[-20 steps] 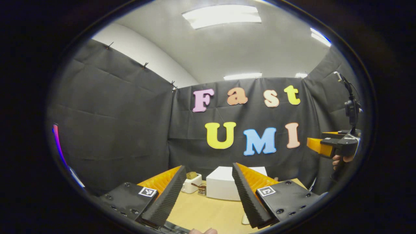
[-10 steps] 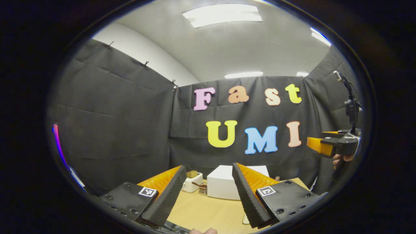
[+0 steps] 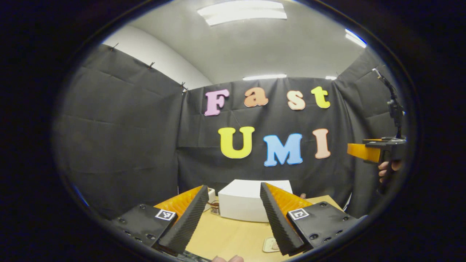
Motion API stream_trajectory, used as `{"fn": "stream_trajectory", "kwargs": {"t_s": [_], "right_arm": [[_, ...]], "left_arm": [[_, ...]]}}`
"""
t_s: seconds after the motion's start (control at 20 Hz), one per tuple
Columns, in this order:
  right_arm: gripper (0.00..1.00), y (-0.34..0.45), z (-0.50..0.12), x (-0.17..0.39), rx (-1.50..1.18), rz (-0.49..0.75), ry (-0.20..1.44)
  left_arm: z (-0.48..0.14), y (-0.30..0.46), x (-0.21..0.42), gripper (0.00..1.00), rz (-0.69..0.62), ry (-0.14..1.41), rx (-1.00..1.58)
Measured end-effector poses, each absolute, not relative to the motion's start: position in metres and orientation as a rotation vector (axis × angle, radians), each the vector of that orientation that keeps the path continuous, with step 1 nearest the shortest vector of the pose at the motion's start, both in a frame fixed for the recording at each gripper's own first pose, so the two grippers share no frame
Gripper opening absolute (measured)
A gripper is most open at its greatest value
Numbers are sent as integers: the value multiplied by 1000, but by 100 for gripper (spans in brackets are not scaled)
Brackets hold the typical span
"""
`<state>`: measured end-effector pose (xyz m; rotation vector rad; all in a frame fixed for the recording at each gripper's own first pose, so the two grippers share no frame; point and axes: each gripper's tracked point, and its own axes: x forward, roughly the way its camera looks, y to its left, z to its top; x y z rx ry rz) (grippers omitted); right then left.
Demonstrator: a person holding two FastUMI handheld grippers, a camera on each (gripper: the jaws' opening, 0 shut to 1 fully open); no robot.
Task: Open the microwave oven with the left hand, put the food in, and close the microwave oven.
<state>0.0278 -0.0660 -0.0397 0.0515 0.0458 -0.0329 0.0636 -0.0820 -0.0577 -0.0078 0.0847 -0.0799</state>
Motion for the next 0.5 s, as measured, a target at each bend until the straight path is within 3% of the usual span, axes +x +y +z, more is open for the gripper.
{"fn": "stream_trajectory", "kwargs": {"t_s": [0.45,0.5], "right_arm": [[97,-72,-55,60,19,-127,83],[96,-69,-53,66,5,-135,81]], "left_arm": [[-138,-155,159,94,-273,154,-23],[-147,-161,174,99,-298,154,-32]]}}
